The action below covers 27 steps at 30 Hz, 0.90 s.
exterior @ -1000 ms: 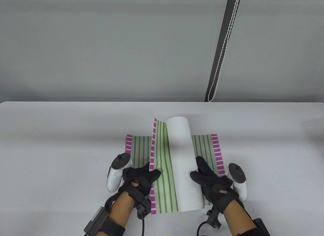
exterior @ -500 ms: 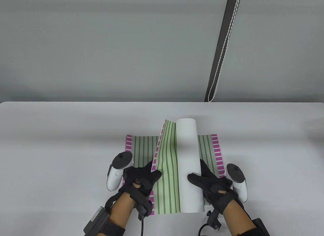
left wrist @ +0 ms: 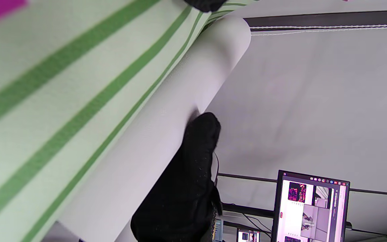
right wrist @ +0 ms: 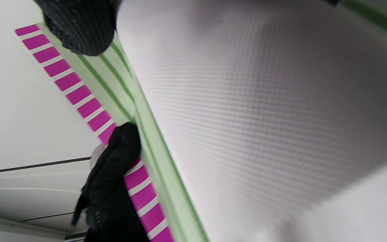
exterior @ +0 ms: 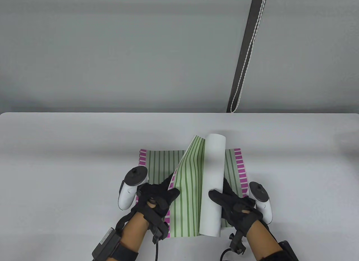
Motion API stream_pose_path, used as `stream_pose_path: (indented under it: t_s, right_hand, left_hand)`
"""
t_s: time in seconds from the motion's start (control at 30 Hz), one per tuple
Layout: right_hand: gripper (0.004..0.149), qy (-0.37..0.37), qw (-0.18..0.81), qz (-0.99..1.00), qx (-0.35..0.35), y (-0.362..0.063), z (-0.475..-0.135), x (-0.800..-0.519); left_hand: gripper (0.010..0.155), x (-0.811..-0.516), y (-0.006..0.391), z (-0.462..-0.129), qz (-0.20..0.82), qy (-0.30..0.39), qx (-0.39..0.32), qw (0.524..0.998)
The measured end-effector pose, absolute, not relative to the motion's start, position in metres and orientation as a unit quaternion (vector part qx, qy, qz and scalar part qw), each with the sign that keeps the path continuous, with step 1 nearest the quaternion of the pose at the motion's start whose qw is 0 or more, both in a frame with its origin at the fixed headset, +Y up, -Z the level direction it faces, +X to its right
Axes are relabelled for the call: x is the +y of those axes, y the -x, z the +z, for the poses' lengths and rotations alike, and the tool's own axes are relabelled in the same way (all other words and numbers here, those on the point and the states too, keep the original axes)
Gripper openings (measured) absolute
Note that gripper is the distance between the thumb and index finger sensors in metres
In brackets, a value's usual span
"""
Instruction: Unroll mouse pads and stack together
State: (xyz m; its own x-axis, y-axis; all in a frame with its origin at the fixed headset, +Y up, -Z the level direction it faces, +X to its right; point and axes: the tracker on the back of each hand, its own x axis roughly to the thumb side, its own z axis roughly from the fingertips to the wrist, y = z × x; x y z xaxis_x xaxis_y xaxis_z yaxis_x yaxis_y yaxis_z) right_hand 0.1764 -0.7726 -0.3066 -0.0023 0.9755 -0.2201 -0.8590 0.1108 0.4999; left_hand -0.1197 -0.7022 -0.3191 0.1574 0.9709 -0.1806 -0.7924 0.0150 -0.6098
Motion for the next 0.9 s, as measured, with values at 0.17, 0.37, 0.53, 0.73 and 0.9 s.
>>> stream_pose_path:
  t_s: [0.17,0.37,0.53,0.73,0.9]
  right_hand:
    - [0.106,-0.094,0.715,0.65,0.242,-0.189,-0.311,-0.775]
    - [0.095,-0.083,0.747,0.622,0.219,-0.211,-0.317,-0.783]
    - [0.098,-0.11,0.764,0.587,0.246,-0.208,-0.316,-0.786]
    - [0.113,-0.1,0.734,0.62,0.259,-0.197,-0.314,-0.783]
    - [0.102,-0.063,0.745,0.62,0.239,-0.21,-0.317,-0.792]
  left_hand:
    - [0.068,-0.703,0.127,-0.321,0.632,0.3,-0.134,0.702]
    - [0.067,-0.709,0.136,-0.323,0.636,0.287,-0.11,0.708]
    - [0.067,-0.704,0.136,-0.323,0.645,0.286,-0.122,0.698]
    - [0.067,-0.695,0.134,-0.321,0.641,0.283,-0.134,0.701]
    - [0.067,-0.695,0.143,-0.322,0.641,0.272,-0.122,0.707]
